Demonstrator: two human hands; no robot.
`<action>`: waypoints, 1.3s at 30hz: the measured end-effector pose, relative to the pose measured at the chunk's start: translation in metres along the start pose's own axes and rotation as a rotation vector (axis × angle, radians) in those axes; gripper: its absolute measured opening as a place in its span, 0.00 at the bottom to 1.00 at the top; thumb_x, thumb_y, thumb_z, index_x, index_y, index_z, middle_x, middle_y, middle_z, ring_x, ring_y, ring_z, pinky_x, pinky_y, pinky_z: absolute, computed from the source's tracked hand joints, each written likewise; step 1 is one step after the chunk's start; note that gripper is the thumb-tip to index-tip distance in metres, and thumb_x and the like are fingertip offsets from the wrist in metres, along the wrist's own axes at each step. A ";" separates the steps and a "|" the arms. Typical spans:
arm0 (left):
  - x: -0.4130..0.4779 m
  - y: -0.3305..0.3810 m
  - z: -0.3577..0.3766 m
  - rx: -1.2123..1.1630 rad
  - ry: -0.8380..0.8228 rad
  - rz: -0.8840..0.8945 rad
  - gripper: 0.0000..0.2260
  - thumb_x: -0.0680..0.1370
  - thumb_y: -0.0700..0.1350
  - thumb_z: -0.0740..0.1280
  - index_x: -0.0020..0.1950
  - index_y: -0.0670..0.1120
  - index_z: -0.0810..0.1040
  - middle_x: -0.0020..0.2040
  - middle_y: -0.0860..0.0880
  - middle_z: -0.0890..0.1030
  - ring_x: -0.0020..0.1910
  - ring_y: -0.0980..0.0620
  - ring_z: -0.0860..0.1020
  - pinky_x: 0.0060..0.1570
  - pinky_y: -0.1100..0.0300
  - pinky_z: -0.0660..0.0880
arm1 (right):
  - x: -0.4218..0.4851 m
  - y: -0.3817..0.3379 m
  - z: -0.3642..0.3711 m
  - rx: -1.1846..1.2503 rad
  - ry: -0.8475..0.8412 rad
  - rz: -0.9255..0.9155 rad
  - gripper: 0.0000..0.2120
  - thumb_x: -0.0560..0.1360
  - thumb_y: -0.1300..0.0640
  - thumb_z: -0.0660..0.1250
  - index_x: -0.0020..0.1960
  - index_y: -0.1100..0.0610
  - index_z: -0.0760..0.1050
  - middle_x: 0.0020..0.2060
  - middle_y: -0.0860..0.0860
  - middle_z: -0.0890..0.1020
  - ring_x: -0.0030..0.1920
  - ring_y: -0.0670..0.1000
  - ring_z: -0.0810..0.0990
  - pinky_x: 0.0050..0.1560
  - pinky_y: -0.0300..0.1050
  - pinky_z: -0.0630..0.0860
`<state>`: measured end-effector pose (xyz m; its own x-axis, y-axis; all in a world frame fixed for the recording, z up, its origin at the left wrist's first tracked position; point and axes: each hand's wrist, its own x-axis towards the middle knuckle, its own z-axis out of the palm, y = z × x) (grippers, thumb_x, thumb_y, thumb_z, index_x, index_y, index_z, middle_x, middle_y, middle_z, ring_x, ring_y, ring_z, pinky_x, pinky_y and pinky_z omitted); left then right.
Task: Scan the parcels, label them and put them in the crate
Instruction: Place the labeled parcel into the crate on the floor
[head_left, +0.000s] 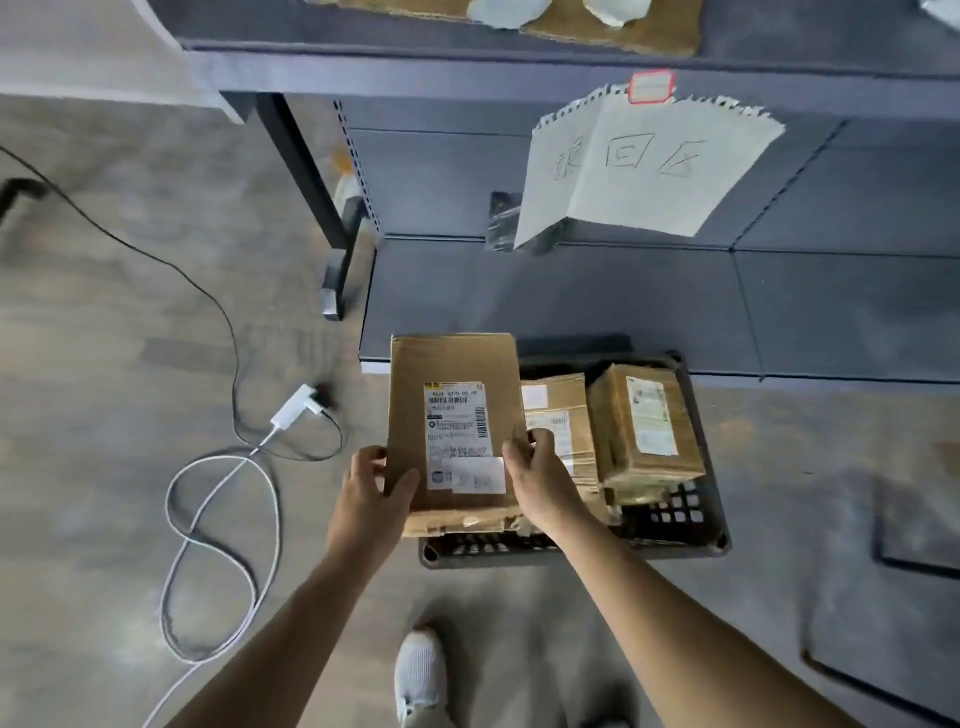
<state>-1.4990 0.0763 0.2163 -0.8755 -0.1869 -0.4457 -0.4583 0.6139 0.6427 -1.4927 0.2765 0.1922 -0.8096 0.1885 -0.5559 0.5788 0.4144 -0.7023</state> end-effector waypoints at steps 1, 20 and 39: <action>0.007 -0.011 0.002 0.023 -0.007 -0.001 0.17 0.77 0.50 0.67 0.63 0.50 0.68 0.53 0.52 0.76 0.47 0.49 0.77 0.43 0.53 0.76 | 0.007 0.005 0.011 -0.009 -0.002 0.009 0.17 0.83 0.45 0.55 0.62 0.56 0.63 0.36 0.49 0.77 0.28 0.47 0.74 0.22 0.35 0.64; 0.039 -0.052 0.066 0.184 -0.158 0.002 0.22 0.78 0.47 0.62 0.71 0.47 0.63 0.65 0.44 0.73 0.60 0.42 0.74 0.55 0.49 0.73 | 0.040 0.062 0.047 -0.195 0.171 -0.021 0.08 0.82 0.51 0.57 0.57 0.56 0.68 0.43 0.50 0.79 0.38 0.50 0.79 0.32 0.42 0.71; 0.026 0.003 0.027 0.306 -0.121 -0.022 0.33 0.74 0.58 0.63 0.75 0.51 0.56 0.70 0.44 0.65 0.68 0.41 0.64 0.64 0.45 0.66 | 0.022 0.008 0.007 -0.174 0.107 -0.014 0.24 0.82 0.46 0.58 0.74 0.56 0.62 0.67 0.56 0.74 0.60 0.54 0.77 0.49 0.40 0.71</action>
<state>-1.5186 0.0940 0.1900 -0.8330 -0.1218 -0.5397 -0.3936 0.8159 0.4234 -1.5052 0.2784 0.1710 -0.8287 0.2708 -0.4898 0.5491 0.5634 -0.6174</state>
